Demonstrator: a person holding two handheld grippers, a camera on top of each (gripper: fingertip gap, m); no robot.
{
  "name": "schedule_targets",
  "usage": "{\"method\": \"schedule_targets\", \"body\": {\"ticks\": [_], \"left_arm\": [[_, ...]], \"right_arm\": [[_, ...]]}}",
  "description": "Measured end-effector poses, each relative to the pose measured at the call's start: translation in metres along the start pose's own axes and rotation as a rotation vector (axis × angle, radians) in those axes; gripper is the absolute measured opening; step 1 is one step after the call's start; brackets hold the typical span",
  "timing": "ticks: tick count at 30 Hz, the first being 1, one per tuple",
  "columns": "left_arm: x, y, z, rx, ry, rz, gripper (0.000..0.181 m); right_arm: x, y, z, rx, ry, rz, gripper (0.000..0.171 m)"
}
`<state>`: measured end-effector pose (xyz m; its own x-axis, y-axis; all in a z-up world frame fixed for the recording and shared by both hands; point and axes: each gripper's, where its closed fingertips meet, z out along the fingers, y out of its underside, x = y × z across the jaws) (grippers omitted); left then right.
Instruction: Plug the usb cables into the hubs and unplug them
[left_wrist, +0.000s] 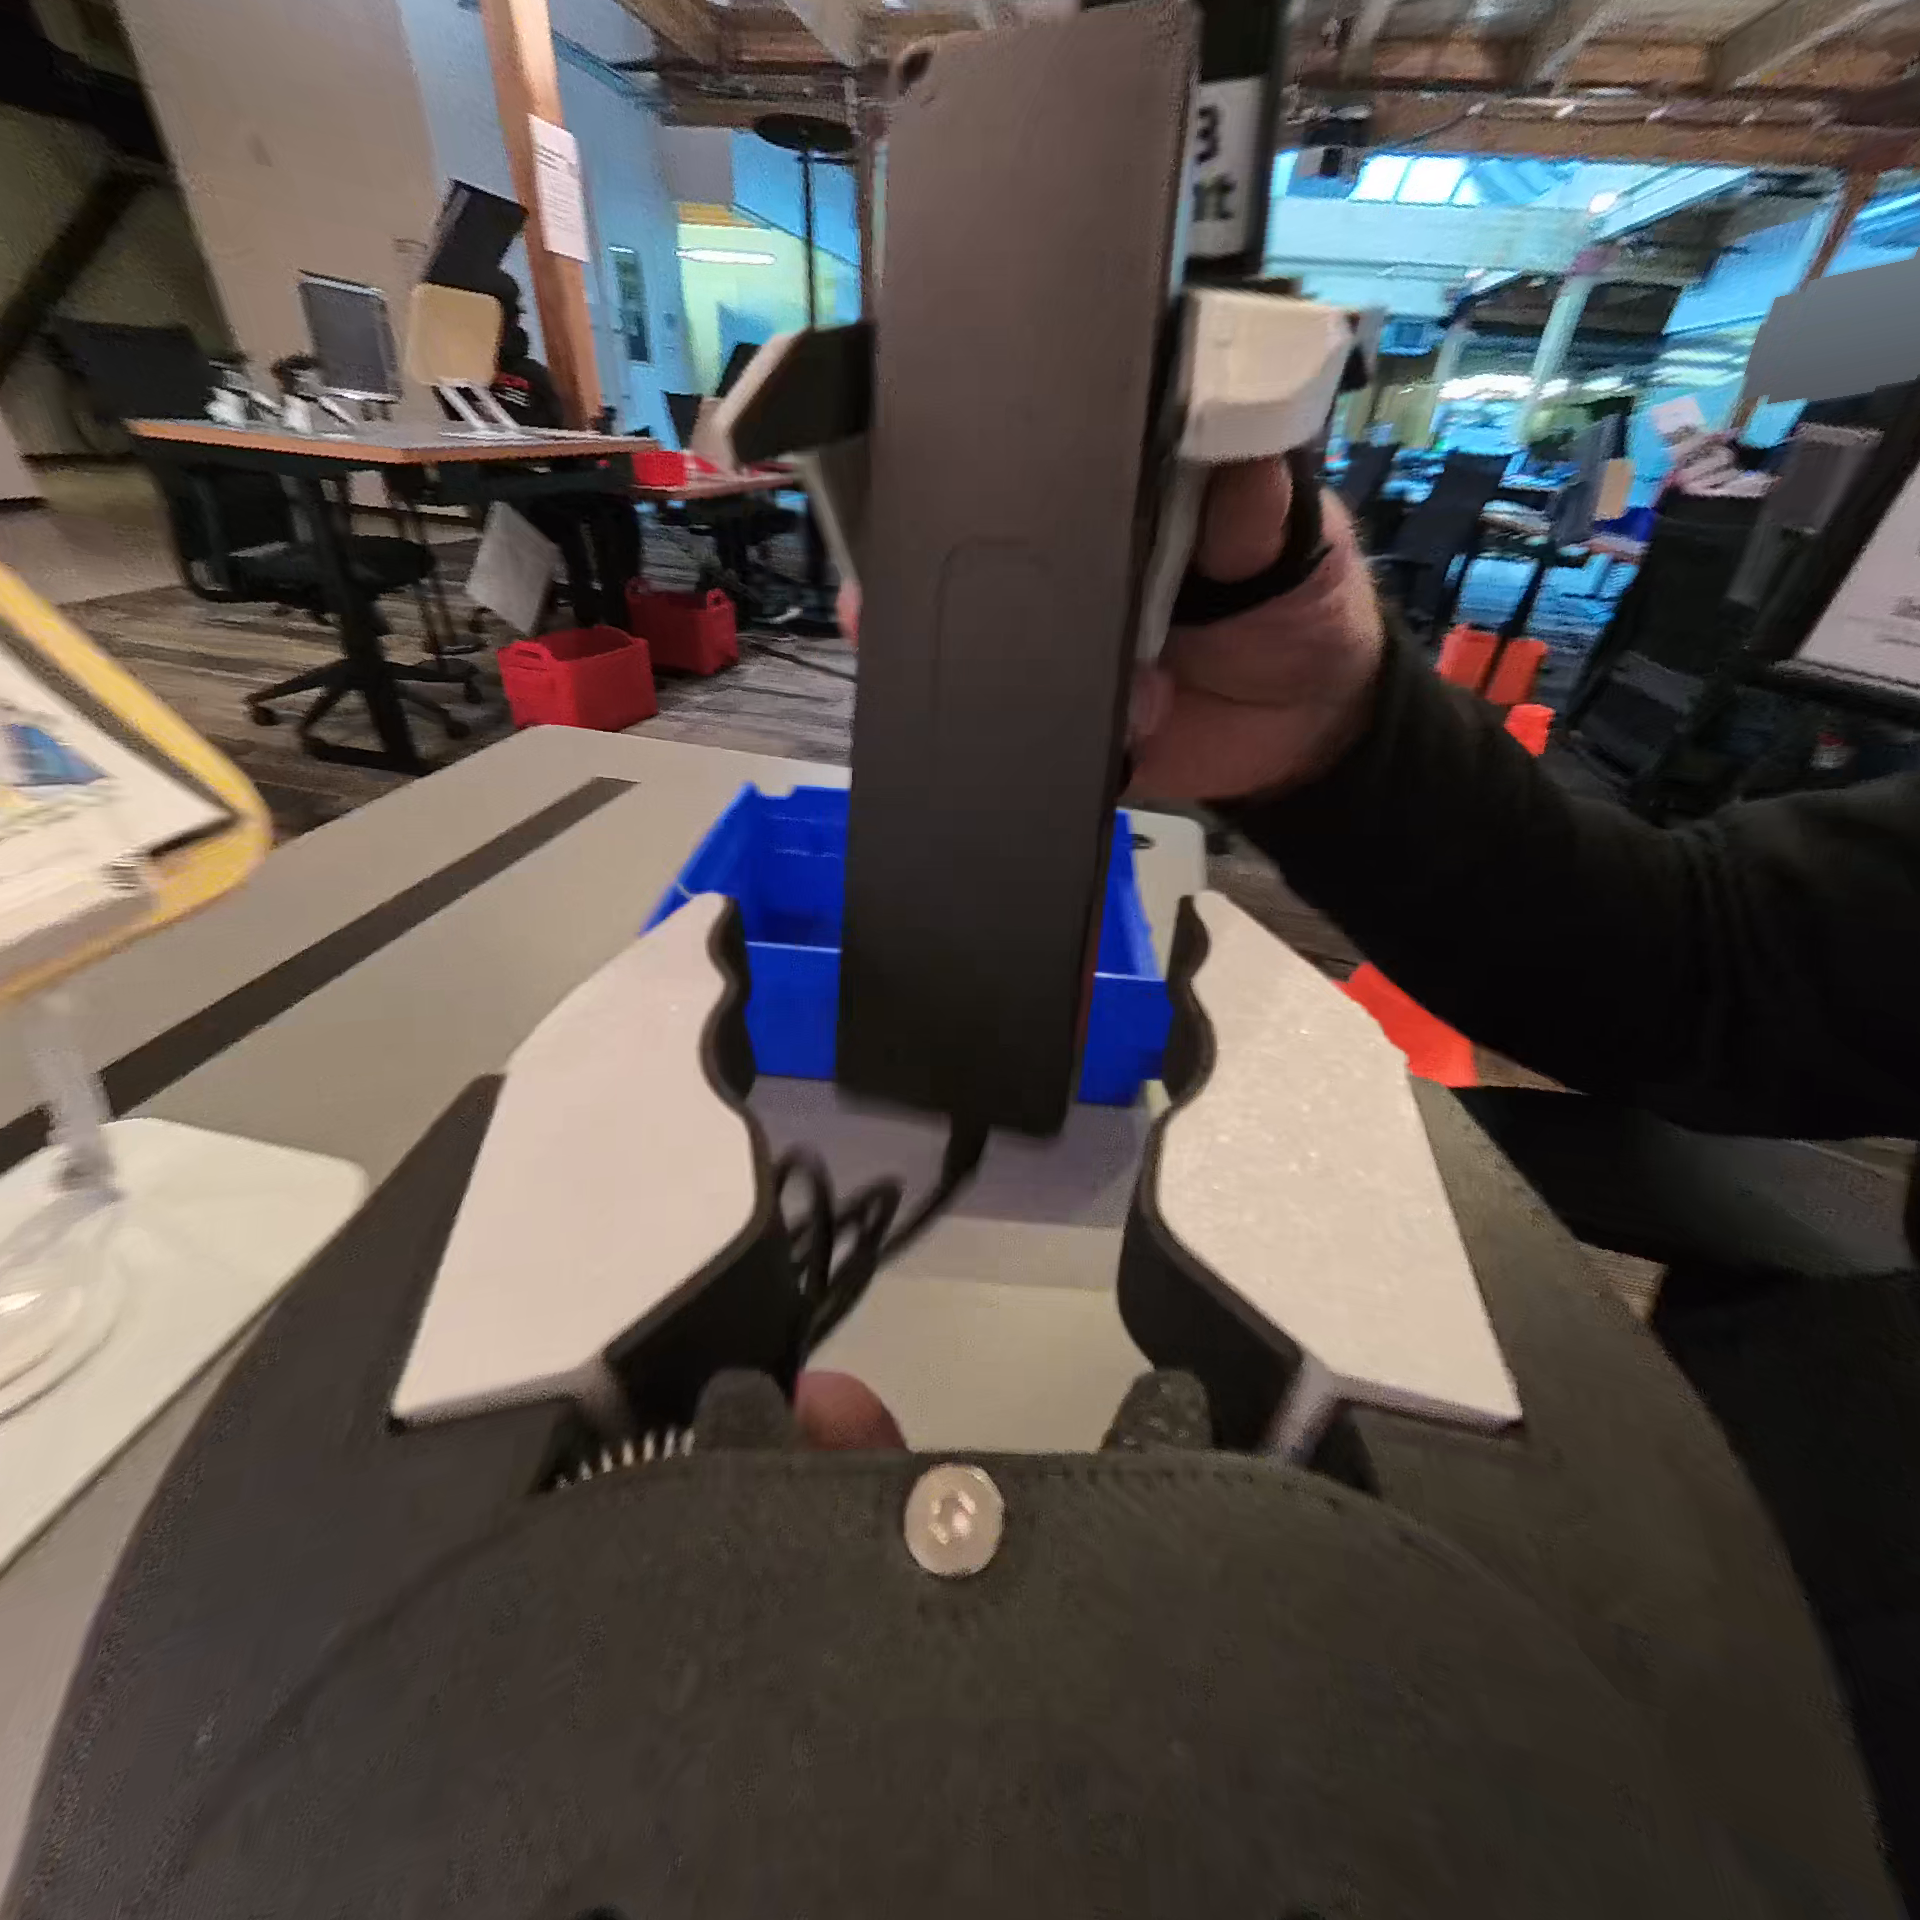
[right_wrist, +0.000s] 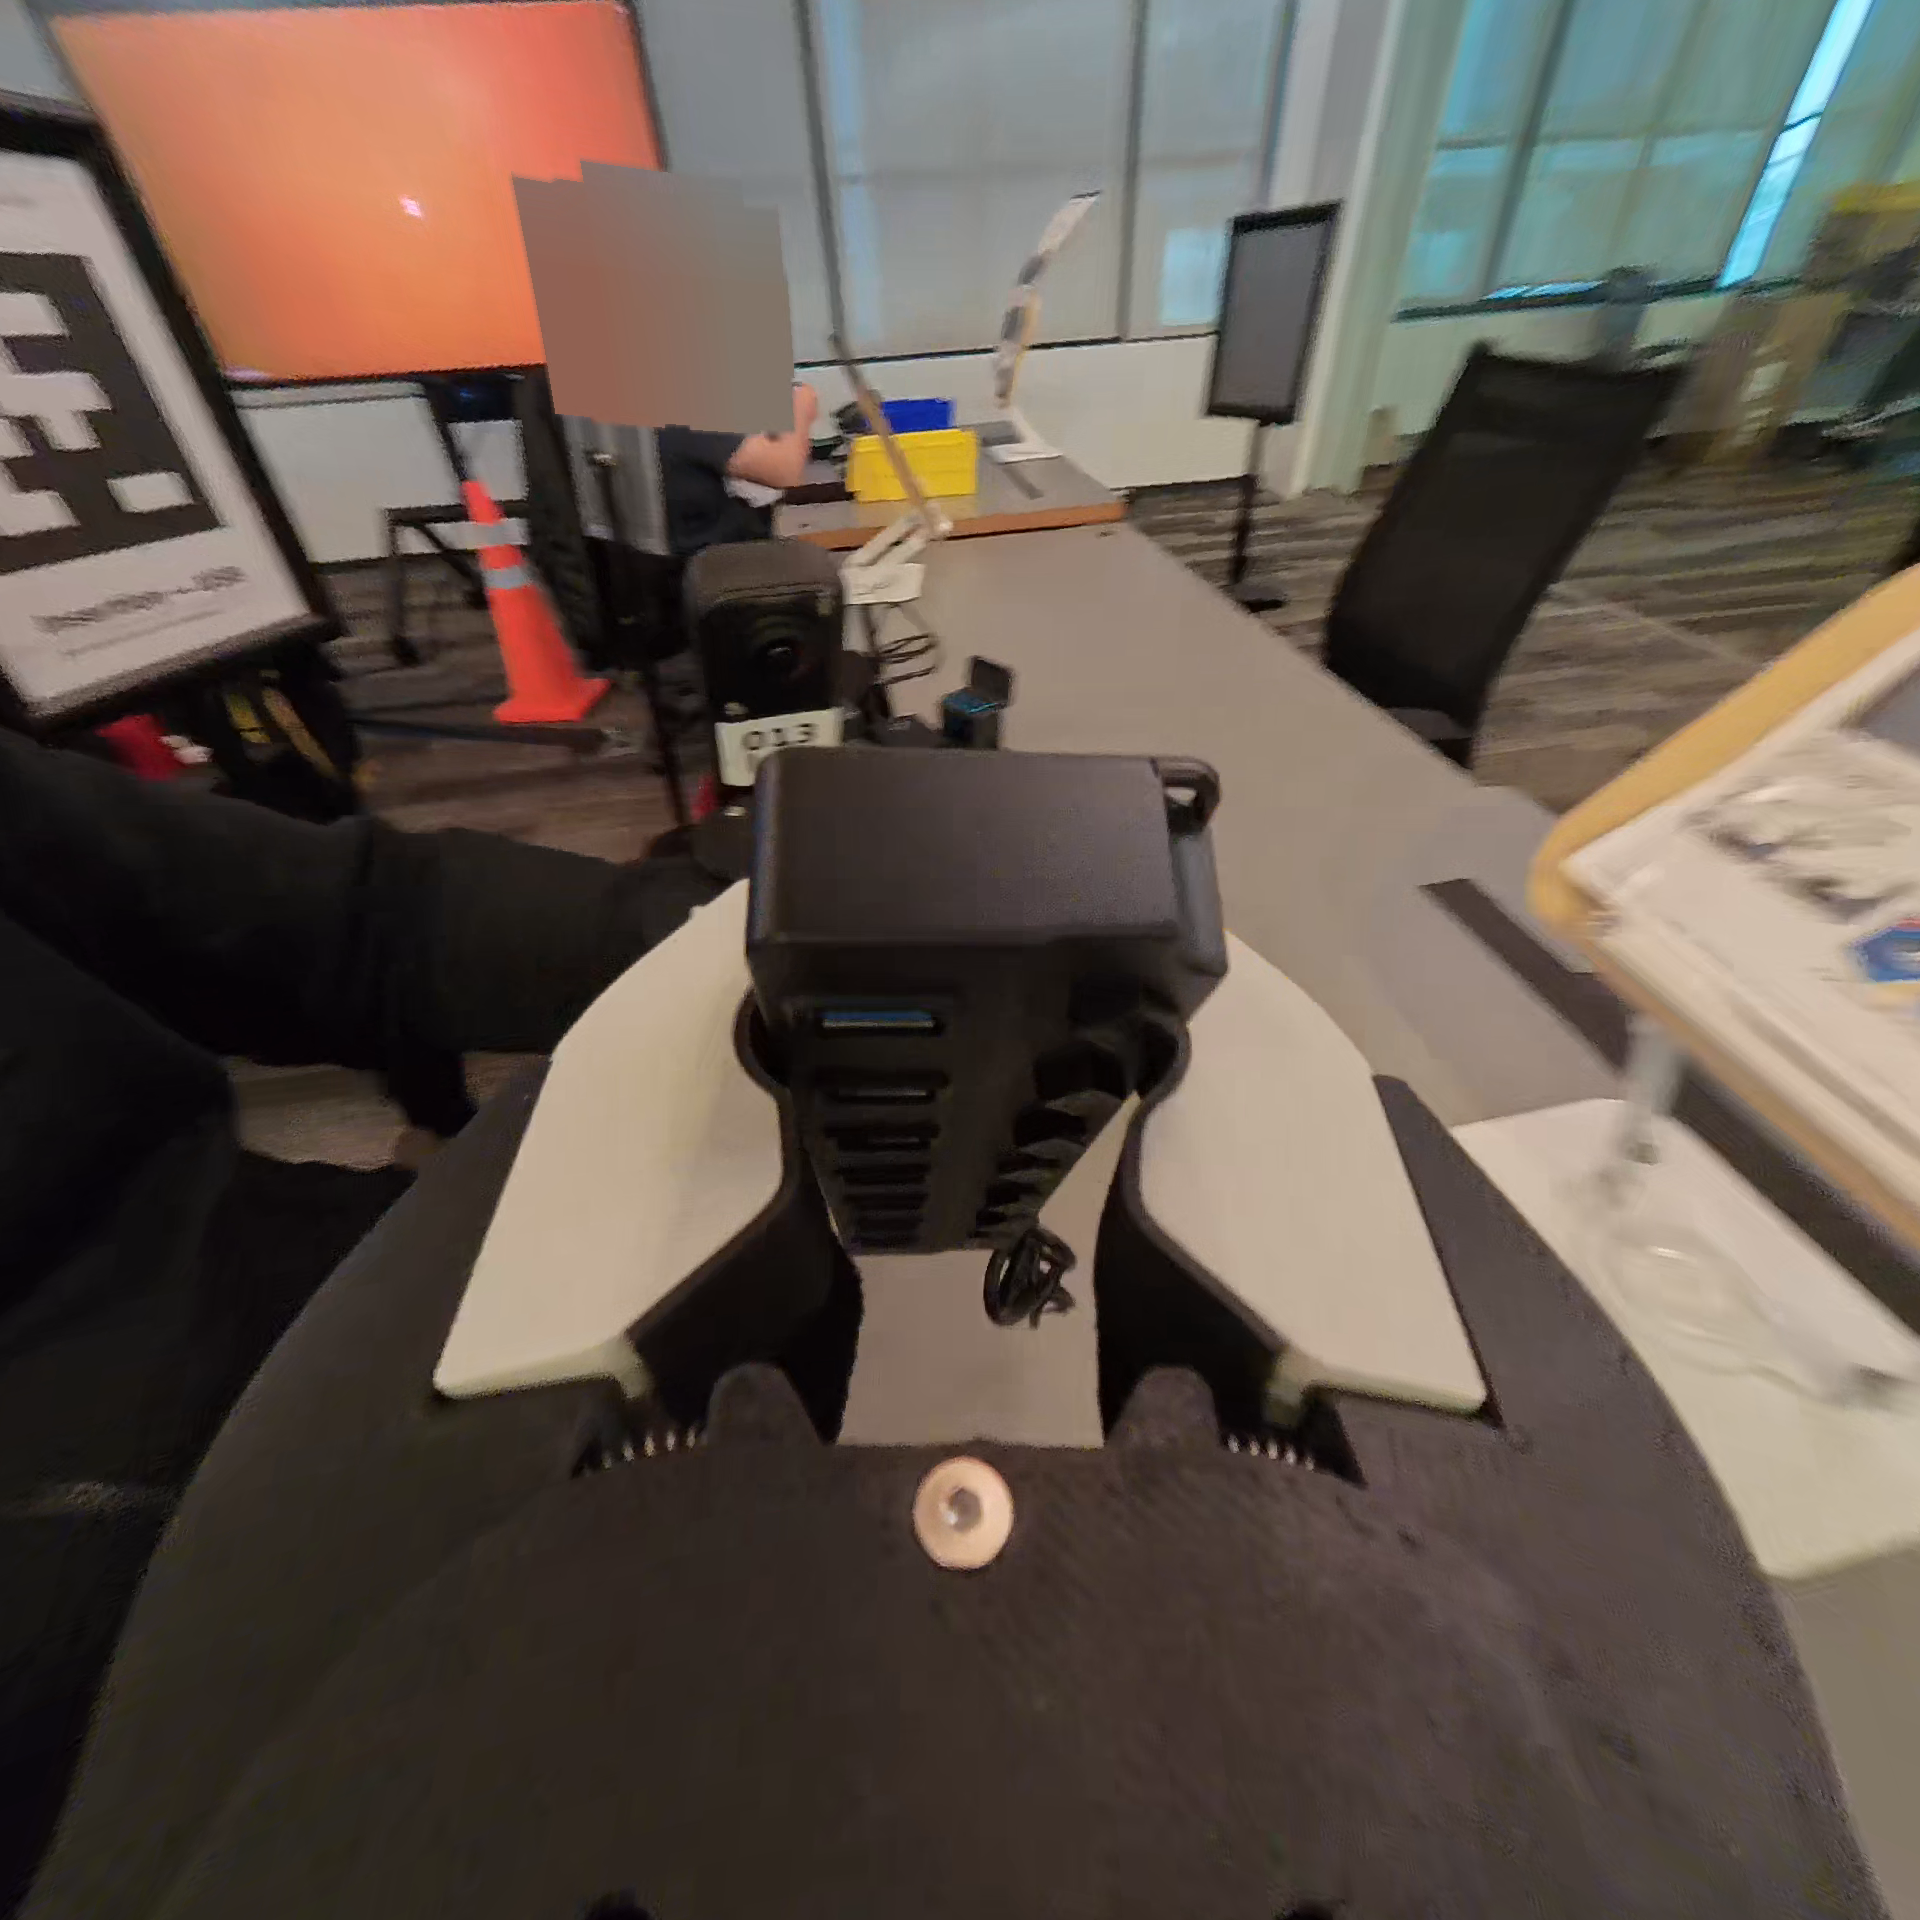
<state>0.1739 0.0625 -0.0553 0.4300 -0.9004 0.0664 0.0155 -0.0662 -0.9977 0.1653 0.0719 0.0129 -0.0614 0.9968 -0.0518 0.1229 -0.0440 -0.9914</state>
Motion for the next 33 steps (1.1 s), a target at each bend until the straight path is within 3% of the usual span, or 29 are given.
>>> {"method": "schedule_targets", "body": {"ticks": [6, 10, 13, 20, 27, 30, 33], "left_arm": [[-0.023, -0.03, -0.028, 0.029, -0.125, 0.083, 0.069], [-0.031, -0.032, -0.036, 0.03, -0.12, 0.053, 0.06], [-0.037, -0.032, -0.039, 0.041, -0.139, 0.036, 0.06], [-0.039, -0.019, -0.035, -0.004, -0.141, 0.038, 0.059], [-0.043, -0.009, -0.034, -0.045, -0.136, 0.033, 0.059], [-0.045, -0.006, -0.035, -0.054, -0.141, 0.033, 0.059], [-0.048, -0.006, -0.036, -0.056, -0.146, 0.03, 0.059]], "right_arm": [[0.072, -0.029, -0.094, -0.11, 0.462, -0.218, 0.064], [0.11, -0.025, -0.148, -0.208, 0.668, -0.238, 0.064], [0.139, 0.001, -0.18, -0.307, 0.778, -0.194, 0.063], [0.192, 0.107, -0.196, -0.51, 0.822, -0.081, 0.064], [0.21, 0.201, -0.184, -0.749, 0.729, 0.067, 0.064], [0.212, 0.234, -0.177, -0.737, 0.677, 0.27, 0.065], [0.229, 0.233, -0.188, -0.628, 0.746, 0.414, 0.065]]}}
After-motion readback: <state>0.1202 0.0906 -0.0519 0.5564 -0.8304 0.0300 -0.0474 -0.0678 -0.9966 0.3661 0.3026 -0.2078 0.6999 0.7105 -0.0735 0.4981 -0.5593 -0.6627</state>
